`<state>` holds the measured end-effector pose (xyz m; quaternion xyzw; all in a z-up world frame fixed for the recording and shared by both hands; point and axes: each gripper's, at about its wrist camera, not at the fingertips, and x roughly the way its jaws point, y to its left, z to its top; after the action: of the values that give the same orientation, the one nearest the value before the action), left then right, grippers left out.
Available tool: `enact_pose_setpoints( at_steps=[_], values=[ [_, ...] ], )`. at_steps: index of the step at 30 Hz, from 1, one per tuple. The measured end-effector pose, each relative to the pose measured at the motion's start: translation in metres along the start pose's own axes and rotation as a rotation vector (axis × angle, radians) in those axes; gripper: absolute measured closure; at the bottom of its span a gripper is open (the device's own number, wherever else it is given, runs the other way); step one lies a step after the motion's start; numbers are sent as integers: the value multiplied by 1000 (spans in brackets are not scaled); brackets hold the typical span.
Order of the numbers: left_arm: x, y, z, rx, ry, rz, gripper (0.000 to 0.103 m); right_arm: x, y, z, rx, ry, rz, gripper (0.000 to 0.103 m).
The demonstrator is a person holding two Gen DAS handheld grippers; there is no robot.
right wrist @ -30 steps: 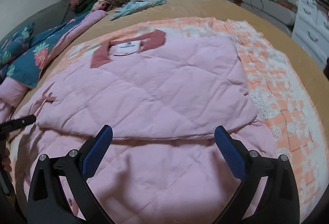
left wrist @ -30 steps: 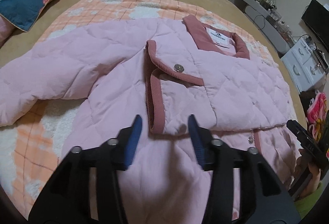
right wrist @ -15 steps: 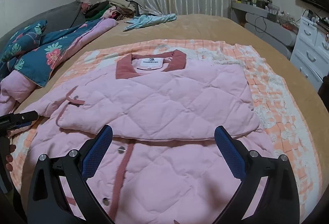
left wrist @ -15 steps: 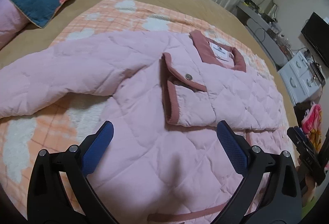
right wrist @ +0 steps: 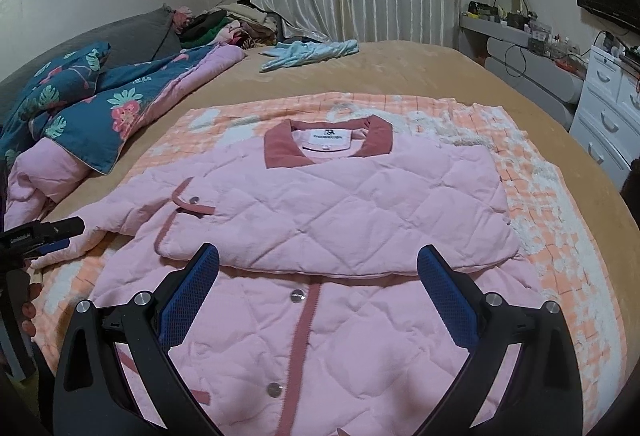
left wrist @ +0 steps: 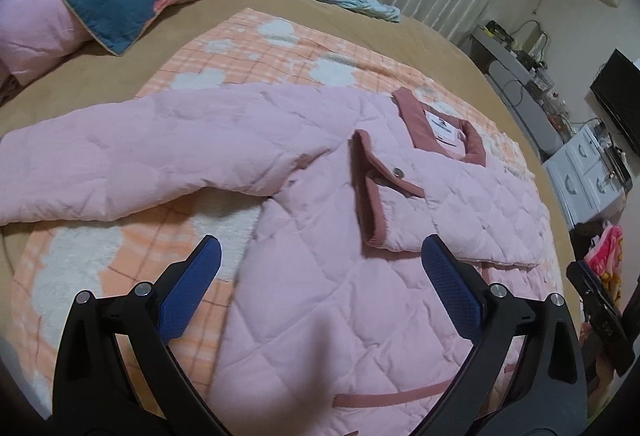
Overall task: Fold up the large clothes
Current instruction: 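Move the left gripper along the other sleeve toward its cuff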
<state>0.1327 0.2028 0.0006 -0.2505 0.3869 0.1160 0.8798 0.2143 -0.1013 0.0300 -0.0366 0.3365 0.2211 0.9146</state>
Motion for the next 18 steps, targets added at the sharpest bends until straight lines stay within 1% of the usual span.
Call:
enact_pose_setpoints(
  at_steps=[6,18],
  values=[
    [-11,22,-1,-36,-18,11,9,-5,21,3,-24,-9,8,4],
    [-28,61,-3,-78,-50,58,9,-8,70,9,-101,-18,31,4]
  ],
)
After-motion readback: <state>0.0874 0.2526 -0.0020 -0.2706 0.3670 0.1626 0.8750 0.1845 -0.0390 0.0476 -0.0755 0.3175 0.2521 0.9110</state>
